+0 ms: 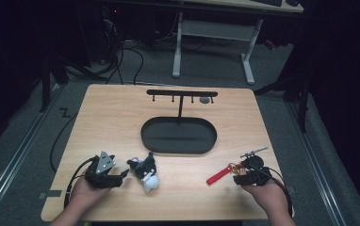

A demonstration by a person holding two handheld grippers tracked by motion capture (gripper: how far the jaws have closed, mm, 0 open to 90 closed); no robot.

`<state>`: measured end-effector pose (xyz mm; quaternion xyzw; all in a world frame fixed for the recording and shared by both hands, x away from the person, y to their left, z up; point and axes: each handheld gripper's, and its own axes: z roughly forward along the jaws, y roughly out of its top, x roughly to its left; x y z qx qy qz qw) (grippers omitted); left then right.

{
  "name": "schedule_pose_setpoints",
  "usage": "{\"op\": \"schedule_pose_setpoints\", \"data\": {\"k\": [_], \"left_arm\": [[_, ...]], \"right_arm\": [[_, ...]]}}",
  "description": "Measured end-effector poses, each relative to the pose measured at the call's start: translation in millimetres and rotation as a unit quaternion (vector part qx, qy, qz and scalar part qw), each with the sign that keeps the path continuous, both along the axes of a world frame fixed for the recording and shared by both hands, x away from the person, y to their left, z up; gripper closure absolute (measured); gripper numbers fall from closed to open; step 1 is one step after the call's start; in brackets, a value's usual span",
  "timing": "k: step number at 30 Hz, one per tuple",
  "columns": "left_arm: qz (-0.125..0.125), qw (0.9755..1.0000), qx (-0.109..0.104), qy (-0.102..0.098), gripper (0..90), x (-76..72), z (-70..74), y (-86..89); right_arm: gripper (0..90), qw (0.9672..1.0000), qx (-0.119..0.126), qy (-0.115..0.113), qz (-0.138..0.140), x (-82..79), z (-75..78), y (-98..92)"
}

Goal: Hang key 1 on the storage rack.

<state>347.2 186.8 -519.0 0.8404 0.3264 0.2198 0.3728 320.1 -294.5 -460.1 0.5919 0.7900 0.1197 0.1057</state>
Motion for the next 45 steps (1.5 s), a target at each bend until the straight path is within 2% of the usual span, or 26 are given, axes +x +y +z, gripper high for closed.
{"op": "schedule_pose_setpoints", "data": {"k": [2,8,13,24,30,33,35,36,41,43,44,45], "left_arm": [[-0.002,1.0000,-0.004,-0.001,23.6,-0.5,0.4,0.0],[-0.003,1.0000,-0.002,0.002,23.6,-0.1,0.1,-0.5],[-0.003,1.0000,-0.001,0.004,23.6,-0.3,-0.3,-0.4],[0.002,0.9999,-0.011,0.006,23.6,-2.1,1.8,3.3],[0.003,0.9999,-0.015,0.006,23.6,-2.2,2.1,4.3],[0.000,0.9999,-0.010,0.007,23.6,-2.7,1.9,3.7],[-0.002,0.9999,-0.014,0.007,23.6,-2.7,2.2,3.6],[-0.001,0.9998,-0.017,0.006,23.6,-2.3,2.3,3.1],[-0.004,0.9999,-0.010,0.012,23.7,-2.2,1.7,1.0],[-0.005,0.9998,-0.016,0.012,24.1,-1.4,2.6,1.0],[-0.004,0.9996,-0.025,0.015,24.2,1.0,2.1,0.4],[-0.004,0.9996,-0.025,0.015,24.3,1.0,2.1,0.4]], "right_arm": [[45.2,1.0000,-0.006,0.006,-0.001,4.5,-1.0,0.3],[49.0,0.9996,-0.001,0.020,-0.019,17.3,-4.7,-3.4],[50.0,0.9987,-0.004,0.034,-0.037,26.6,-13.7,-6.4],[50.7,0.9979,-0.016,0.041,-0.048,36.7,-21.5,-7.9],[53.6,0.9979,-0.028,0.042,-0.042,39.7,-25.4,-6.6],[57.5,0.9978,-0.032,0.046,-0.036,39.7,-26.2,-6.4],[61.6,0.9977,-0.036,0.047,-0.033,40.4,-26.7,-7.0],[63.7,0.9973,-0.041,0.055,-0.025,41.9,-26.5,-7.5],[64.2,0.9971,-0.038,0.063,-0.017,44.8,-27.0,-9.5],[64.3,0.9971,-0.042,0.063,-0.012,45.0,-27.5,-9.2],[64.4,0.9976,-0.034,0.059,-0.017,44.3,-28.0,-11.2],[64.4,0.9979,-0.028,0.056,-0.019,43.7,-28.4,-12.9]]}}
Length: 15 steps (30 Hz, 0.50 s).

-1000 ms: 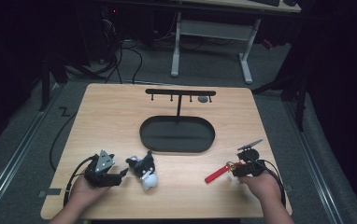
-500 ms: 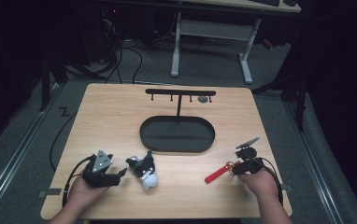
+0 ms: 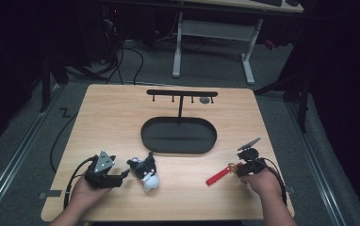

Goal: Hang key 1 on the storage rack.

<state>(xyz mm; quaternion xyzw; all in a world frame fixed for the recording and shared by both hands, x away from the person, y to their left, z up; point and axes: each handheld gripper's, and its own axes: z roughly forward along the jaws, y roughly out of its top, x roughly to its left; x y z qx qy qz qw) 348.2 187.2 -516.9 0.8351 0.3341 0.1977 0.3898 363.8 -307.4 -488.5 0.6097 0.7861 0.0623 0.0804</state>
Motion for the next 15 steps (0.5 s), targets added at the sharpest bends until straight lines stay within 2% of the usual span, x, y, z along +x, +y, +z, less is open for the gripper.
{"op": "schedule_pose_setpoints", "data": {"k": [1,5,10,14,15], "left_arm": [[-0.001,1.0000,0.001,0.002,24.2,1.1,-0.6,-0.4],[-0.002,0.9999,0.001,0.010,24.3,3.0,-2.7,0.0],[0.000,1.0000,-0.001,0.007,25.2,3.4,-0.4,2.3],[-0.001,0.9999,-0.011,0.011,25.8,0.6,0.3,4.0],[0.001,0.9999,-0.008,0.009,25.8,0.2,-0.2,3.7]], "right_arm": [[64.2,1.0000,0.008,-0.001,-0.003,-0.2,-0.4,-1.5],[64.1,0.9999,0.013,0.007,-0.004,1.5,0.0,-2.9],[64.9,0.9999,0.005,0.013,0.000,3.1,0.6,-1.1],[66.2,0.9997,-0.010,0.013,0.016,2.0,2.5,4.1],[66.3,0.9994,-0.012,0.009,0.030,-0.8,10.0,7.5]]}}
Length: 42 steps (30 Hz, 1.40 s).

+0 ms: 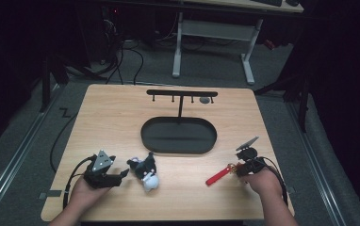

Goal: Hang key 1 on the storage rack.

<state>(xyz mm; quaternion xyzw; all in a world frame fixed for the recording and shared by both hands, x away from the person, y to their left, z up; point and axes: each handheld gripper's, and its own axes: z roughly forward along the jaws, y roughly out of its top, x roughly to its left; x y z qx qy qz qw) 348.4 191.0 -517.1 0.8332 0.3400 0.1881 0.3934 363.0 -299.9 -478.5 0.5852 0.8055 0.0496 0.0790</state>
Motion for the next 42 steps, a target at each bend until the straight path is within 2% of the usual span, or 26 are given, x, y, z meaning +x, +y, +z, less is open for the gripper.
{"op": "schedule_pose_setpoints", "data": {"k": [3,6,9,11,12,14,16,18,20,24,26,27,28,29,30,31,35,42], "left_arm": [[0.004,1.0000,0.004,0.002,25.5,-2.9,-0.1,1.3],[0.006,0.9999,0.001,-0.010,25.7,-5.6,2.7,2.6],[0.014,0.9999,-0.004,-0.007,25.6,-5.0,2.5,4.4],[0.011,0.9999,0.003,-0.007,25.5,-7.1,1.0,5.8],[0.010,0.9999,0.008,-0.007,25.5,-7.9,0.8,6.8],[0.011,0.9999,-0.001,-0.003,25.6,-7.5,1.3,8.9],[0.014,0.9999,-0.005,-0.001,25.6,-7.1,1.4,8.7],[0.011,0.9999,0.002,0.001,25.6,-8.3,0.4,7.3],[0.006,0.9999,0.011,-0.003,25.6,-11.6,0.9,6.8],[0.002,0.9998,0.014,-0.015,25.9,-15.6,3.4,7.4],[0.006,0.9999,0.008,-0.011,25.8,-14.4,2.9,9.3],[0.008,0.9999,0.003,-0.007,25.8,-13.9,2.3,11.4],[0.012,0.9999,0.001,-0.006,25.8,-14.1,1.6,12.8],[0.015,0.9999,0.000,-0.003,25.8,-15.2,1.0,15.1],[0.015,0.9999,0.003,-0.002,25.8,-16.4,1.5,16.8],[0.014,0.9999,0.005,-0.005,25.8,-17.6,2.3,18.3],[0.018,0.9998,-0.001,-0.006,26.0,-17.0,3.2,19.6],[0.015,0.9998,-0.004,-0.010,26.0,-11.9,3.5,16.2]], "right_arm": [[66.4,1.0000,-0.002,-0.007,0.005,-4.1,8.1,1.4],[66.4,0.9997,0.007,-0.019,0.011,-10.2,19.9,3.3],[66.5,0.9989,0.024,-0.036,0.021,-16.6,33.5,6.2],[66.5,0.9986,0.023,-0.039,0.028,-20.6,40.4,9.5],[66.5,0.9985,0.019,-0.037,0.036,-21.8,43.7,10.9],[66.5,0.9979,0.023,-0.036,0.049,-23.9,53.3,15.4],[66.5,0.9979,0.024,-0.033,0.051,-24.2,57.5,16.1],[66.5,0.9978,0.032,-0.032,0.049,-24.7,63.3,17.0],[66.5,0.9976,0.035,-0.027,0.053,-25.7,69.4,19.0],[66.6,0.9970,0.031,-0.025,0.066,-27.3,81.5,23.6],[66.6,0.9969,0.037,-0.022,0.065,-28.3,88.3,24.9],[66.6,0.9964,0.037,-0.017,0.074,-28.3,96.5,27.6],[66.6,0.9964,0.037,-0.017,0.074,-28.3,96.5,27.6],[66.6,0.9962,0.036,-0.017,0.077,-27.9,100.1,28.7],[66.6,0.9959,0.035,-0.018,0.082,-26.3,112.8,33.1],[66.6,0.9959,0.035,-0.018,0.082,-26.3,112.8,33.1],[66.6,0.9950,0.027,-0.022,0.094,-24.4,133.6,41.0],[66.5,0.9945,0.013,0.006,0.103,-15.9,154.0,47.3]]}}
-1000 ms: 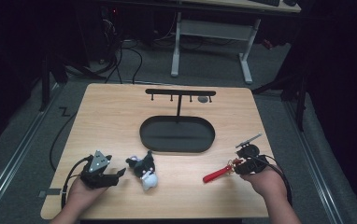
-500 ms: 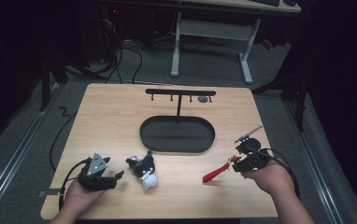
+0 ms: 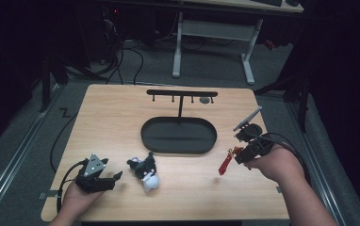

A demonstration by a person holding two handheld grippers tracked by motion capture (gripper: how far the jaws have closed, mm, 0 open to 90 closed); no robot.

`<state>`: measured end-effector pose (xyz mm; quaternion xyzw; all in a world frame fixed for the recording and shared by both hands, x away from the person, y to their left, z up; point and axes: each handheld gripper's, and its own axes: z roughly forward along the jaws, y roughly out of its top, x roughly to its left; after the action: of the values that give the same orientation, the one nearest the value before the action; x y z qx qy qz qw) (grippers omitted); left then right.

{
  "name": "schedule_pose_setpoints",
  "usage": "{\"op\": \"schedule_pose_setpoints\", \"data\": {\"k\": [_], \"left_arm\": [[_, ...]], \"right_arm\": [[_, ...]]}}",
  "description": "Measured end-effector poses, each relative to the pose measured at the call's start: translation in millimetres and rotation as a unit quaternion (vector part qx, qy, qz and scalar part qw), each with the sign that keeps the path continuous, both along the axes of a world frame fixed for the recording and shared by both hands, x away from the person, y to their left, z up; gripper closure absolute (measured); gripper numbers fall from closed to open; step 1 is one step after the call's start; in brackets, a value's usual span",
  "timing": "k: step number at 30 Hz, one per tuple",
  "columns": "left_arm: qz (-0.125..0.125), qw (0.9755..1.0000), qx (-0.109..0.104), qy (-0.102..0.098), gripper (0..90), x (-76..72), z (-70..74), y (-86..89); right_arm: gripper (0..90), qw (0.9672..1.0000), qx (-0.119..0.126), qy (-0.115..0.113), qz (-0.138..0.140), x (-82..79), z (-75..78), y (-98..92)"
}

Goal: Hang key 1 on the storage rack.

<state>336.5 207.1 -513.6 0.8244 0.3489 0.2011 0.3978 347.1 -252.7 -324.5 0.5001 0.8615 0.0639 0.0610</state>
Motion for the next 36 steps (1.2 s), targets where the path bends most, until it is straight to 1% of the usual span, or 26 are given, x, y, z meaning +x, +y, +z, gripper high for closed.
{"op": "schedule_pose_setpoints", "data": {"k": [3,4,5,6,8,9,11,13,14,15,16,17,18,19,21,22,24,26,29,31,33,36], "left_arm": [[-0.004,1.0000,0.000,0.001,26.0,1.3,-0.6,-2.6],[-0.006,1.0000,0.001,0.001,25.9,1.3,-0.8,-3.4],[-0.008,1.0000,0.003,0.002,25.9,1.1,-0.4,-3.8],[-0.008,1.0000,0.001,-0.001,25.8,1.0,-0.2,-4.1],[-0.011,0.9999,0.000,-0.004,25.8,1.5,0.7,-5.3],[-0.011,0.9999,0.000,-0.005,25.8,2.2,0.8,-5.8],[-0.012,0.9999,0.000,-0.004,25.8,3.5,0.9,-7.0],[-0.013,0.9999,0.001,-0.005,25.8,4.2,1.1,-8.1],[-0.014,0.9999,0.001,-0.005,25.9,4.5,1.4,-8.5],[-0.013,0.9999,-0.001,-0.005,25.9,4.5,1.3,-9.2],[-0.014,0.9999,0.000,-0.006,25.9,4.4,1.1,-9.6],[-0.016,0.9999,0.003,-0.004,25.9,4.2,1.3,-9.6],[-0.017,0.9998,0.003,-0.004,25.9,4.1,1.2,-9.7],[-0.017,0.9998,0.003,-0.004,25.8,4.1,1.2,-9.7],[-0.015,0.9999,-0.001,-0.007,25.9,5.0,1.1,-10.2],[-0.015,0.9999,-0.001,-0.007,25.9,5.5,1.3,-10.5],[-0.016,0.9999,0.003,-0.005,26.0,6.0,0.6,-11.1],[-0.015,0.9999,0.002,-0.003,25.9,4.4,-0.1,-10.7],[-0.015,0.9999,0.000,-0.006,26.0,0.8,2.1,-7.3],[-0.012,0.9999,-0.006,-0.007,26.0,-0.1,2.8,-6.2],[-0.013,0.9999,-0.003,-0.004,26.0,-1.0,2.5,-5.6],[-0.011,0.9999,-0.001,-0.002,26.0,-2.0,1.2,-3.4]], "right_arm": [[66.5,1.0000,0.001,0.004,-0.003,3.5,4.6,0.7],[66.5,0.9999,0.000,0.013,-0.005,5.3,4.5,1.6],[66.5,0.9999,0.000,0.013,-0.005,5.3,4.5,1.6],[66.5,0.9999,-0.006,0.015,-0.006,6.2,4.6,2.3],[66.5,0.9999,-0.006,0.014,-0.006,8.5,4.5,2.9],[66.4,0.9998,-0.006,0.014,-0.010,9.3,4.5,3.9],[66.4,0.9999,-0.006,0.014,-0.003,13.1,3.3,5.5],[66.5,0.9999,-0.007,0.014,-0.003,16.9,2.4,6.7],[66.4,0.9999,-0.010,0.013,-0.007,21.0,2.5,8.8],[66.4,0.9999,-0.010,0.013,-0.007,21.0,2.5,8.8],[66.4,0.9999,-0.010,0.010,-0.005,23.1,3.2,10.0],[66.4,0.9999,-0.010,0.010,-0.010,24.5,4.7,11.8],[66.4,0.9999,-0.010,0.002,-0.004,26.8,6.0,12.7],[66.4,0.9999,-0.010,-0.003,-0.003,29.1,8.1,14.4],[66.5,0.9999,-0.009,-0.007,-0.005,32.5,11.3,17.5],[66.5,0.9999,-0.008,-0.009,-0.001,34.1,12.3,18.1],[66.5,0.9999,-0.004,-0.015,-0.002,37.7,14.3,19.8],[66.5,0.9999,-0.003,-0.016,-0.004,41.4,15.2,20.4],[66.5,0.9998,-0.009,-0.018,-0.008,47.4,16.0,21.2],[66.5,0.9996,-0.010,-0.022,-0.013,50.4,17.8,21.0],[66.6,0.9994,-0.007,-0.030,-0.019,53.6,19.3,20.9],[66.6,0.9993,-0.008,-0.033,-0.017,57.3,19.2,20.8]]}}
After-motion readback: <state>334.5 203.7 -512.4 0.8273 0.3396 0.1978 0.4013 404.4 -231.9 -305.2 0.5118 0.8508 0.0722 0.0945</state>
